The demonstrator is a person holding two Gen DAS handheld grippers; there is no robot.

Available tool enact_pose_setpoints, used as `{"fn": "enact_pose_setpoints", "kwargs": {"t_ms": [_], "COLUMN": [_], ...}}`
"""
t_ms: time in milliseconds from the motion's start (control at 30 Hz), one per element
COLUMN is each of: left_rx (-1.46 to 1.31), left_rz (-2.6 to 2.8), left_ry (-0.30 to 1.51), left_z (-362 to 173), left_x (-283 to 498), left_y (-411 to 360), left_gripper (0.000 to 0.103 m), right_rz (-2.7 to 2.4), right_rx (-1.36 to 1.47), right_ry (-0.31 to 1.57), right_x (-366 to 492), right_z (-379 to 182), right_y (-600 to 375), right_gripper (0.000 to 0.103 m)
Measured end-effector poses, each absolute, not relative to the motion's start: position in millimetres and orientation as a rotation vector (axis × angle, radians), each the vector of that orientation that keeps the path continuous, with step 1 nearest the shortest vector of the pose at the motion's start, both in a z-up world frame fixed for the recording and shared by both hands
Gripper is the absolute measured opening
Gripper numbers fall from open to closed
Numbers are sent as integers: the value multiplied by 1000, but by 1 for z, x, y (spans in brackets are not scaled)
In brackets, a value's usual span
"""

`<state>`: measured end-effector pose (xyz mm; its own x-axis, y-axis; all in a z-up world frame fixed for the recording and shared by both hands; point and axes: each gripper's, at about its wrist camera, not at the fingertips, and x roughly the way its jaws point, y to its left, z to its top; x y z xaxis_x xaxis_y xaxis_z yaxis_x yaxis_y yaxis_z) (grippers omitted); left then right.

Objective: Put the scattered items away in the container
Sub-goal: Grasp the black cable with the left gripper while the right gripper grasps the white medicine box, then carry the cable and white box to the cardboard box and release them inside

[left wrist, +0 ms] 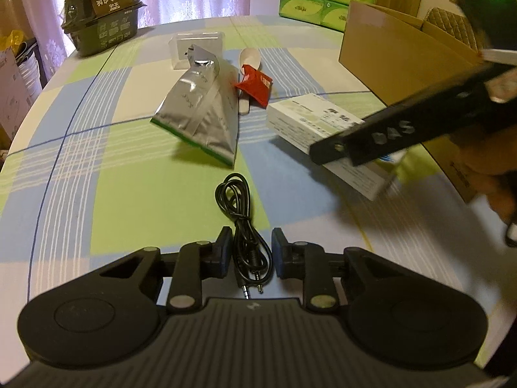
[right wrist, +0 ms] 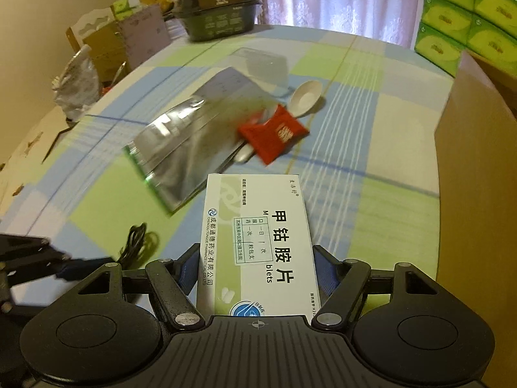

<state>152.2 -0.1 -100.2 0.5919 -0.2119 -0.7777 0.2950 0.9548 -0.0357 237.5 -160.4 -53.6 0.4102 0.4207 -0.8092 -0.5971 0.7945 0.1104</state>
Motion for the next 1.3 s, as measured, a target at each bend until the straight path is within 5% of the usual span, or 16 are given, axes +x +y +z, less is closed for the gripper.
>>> {"fn": "enact_pose_setpoints", "kwargs": {"t_ms": [433, 500, 600, 767, 800, 833, 933, 1300], "left_rx": [86, 89, 99, 98, 95, 96, 95, 96], "left_rz": [-304, -300, -302, -295, -293, -291, -288, -272], "left_ry": [912, 915, 916, 918, 920, 922, 917, 906], "left_z": [-97, -99, -101, -101, -100, -100, -98, -88], "left_x": [134, 138, 141, 139, 139, 138, 133, 117], "left_y": [4, 2, 1, 3, 4, 5, 7, 11], "left_gripper": [33, 33, 32, 16, 15, 14, 10, 9], "right_rz": [630, 627, 628, 631, 631, 625, 623, 622], "right_rx": [-247, -239, -234, -255, -260, -263, -277, -191], "right_ry": [959, 956, 958, 956, 956, 953, 946, 895], "right_x": [187, 189, 192, 194, 194, 194, 191, 185], "right_z": [-61, -62, -64, -68, -68, -68, -67, -55], "right_y": [-176, -177, -178, -173, -172, -171, -170, -178], "right_gripper": [74, 88, 88, 88, 86, 74, 73, 73]}}
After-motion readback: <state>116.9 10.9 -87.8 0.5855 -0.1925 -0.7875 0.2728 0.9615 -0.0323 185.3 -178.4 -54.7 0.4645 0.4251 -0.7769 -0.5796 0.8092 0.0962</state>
